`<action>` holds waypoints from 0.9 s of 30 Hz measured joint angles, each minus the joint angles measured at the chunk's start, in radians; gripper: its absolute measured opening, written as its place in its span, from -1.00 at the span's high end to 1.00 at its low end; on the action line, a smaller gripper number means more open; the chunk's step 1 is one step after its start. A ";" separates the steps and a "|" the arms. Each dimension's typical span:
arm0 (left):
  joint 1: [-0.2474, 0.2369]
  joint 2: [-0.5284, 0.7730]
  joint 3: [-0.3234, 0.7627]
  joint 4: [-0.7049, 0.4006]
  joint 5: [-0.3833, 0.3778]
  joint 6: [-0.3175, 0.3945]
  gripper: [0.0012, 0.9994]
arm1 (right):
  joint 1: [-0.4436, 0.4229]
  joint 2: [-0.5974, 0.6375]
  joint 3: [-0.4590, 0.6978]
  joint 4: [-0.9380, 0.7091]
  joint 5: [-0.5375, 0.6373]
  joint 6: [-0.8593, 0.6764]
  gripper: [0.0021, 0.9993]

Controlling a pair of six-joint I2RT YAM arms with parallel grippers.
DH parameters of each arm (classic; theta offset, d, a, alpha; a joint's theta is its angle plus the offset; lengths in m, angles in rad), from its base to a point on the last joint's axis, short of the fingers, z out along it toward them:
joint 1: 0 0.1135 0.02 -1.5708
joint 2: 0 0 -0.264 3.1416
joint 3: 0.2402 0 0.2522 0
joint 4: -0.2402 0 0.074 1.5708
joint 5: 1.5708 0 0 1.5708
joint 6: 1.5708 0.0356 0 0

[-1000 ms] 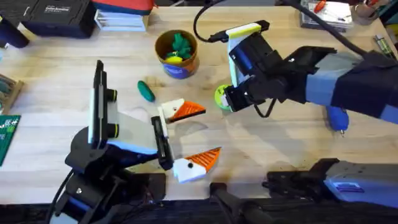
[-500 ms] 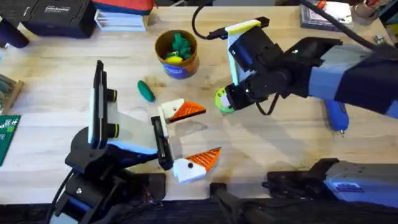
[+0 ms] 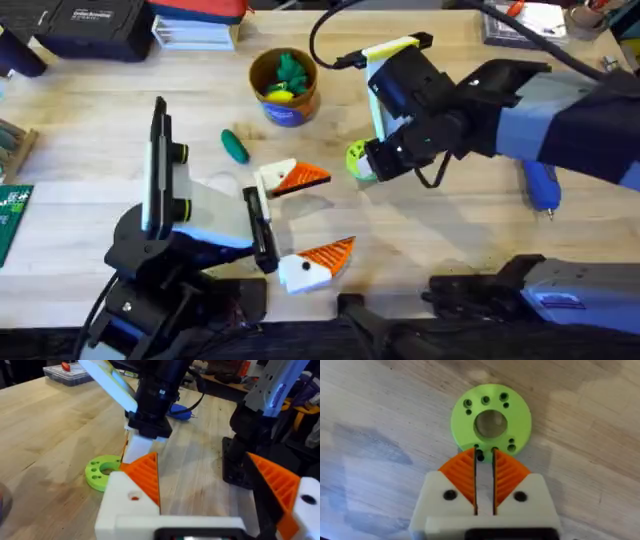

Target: Pick up the gripper from the table and insert it into the empty holder that is missing its gripper. Then pick up a screw, insert it into the mounting hole, and use the screwdriver to tighten it. Finally, clean up the table by picking up the vegetable and placing it into the bucket.

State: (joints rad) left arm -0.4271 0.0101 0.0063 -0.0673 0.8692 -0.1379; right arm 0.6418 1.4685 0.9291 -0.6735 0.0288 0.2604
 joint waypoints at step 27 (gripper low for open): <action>0.000 0.000 0.000 0.000 0.000 0.000 -0.98 | 0.021 0.037 0.005 -0.012 0.041 0.000 0.99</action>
State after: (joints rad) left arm -0.4271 0.0101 0.0063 -0.0673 0.8688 -0.1379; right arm 0.6628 1.5056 0.9345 -0.6852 0.0694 0.2604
